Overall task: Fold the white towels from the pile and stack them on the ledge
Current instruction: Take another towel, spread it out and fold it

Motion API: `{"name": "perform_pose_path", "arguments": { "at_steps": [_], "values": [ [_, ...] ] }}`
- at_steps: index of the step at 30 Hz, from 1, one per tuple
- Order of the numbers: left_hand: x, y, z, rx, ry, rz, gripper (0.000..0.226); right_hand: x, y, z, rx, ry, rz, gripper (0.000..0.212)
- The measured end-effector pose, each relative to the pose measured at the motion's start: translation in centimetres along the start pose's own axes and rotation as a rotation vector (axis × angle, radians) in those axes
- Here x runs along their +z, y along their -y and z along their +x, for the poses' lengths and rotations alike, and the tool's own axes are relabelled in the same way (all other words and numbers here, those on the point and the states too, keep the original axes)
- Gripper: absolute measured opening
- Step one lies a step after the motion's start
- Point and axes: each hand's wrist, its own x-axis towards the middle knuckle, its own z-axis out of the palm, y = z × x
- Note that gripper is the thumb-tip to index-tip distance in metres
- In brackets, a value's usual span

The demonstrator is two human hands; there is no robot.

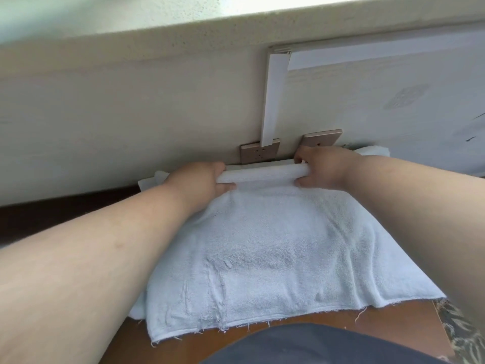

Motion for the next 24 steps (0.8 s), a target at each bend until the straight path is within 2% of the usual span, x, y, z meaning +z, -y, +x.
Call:
{"name": "perform_pose_path", "arguments": {
  "at_steps": [3,6,9,13,17,24],
  "values": [
    [-1.1,-0.3,-1.7,0.048,0.025,0.062,0.038,-1.5,-0.1,-1.1,0.028,0.149,-0.181,0.041],
    [-2.6,-0.5,-3.5,0.049,0.033,0.129,0.042,-3.5,-0.9,-3.0,0.088,0.210,-0.210,0.041],
    [-4.2,-1.4,-5.9,0.027,-0.028,0.099,0.037,-5.6,-0.1,-5.9,0.057,0.061,-0.144,0.031],
    [-5.7,-4.0,-9.9,0.008,-0.122,0.016,0.023,-6.8,4.9,-10.4,-0.026,-0.181,0.129,0.020],
    [-6.6,-6.0,-14.9,-0.014,-0.216,-0.110,0.022,-7.9,10.4,-15.9,-0.108,-0.259,0.249,0.018],
    [-7.8,-4.9,-25.4,-0.051,-0.417,-0.244,0.021,-12.7,16.2,-23.4,-0.155,-0.327,0.256,0.017]
  ]
}}
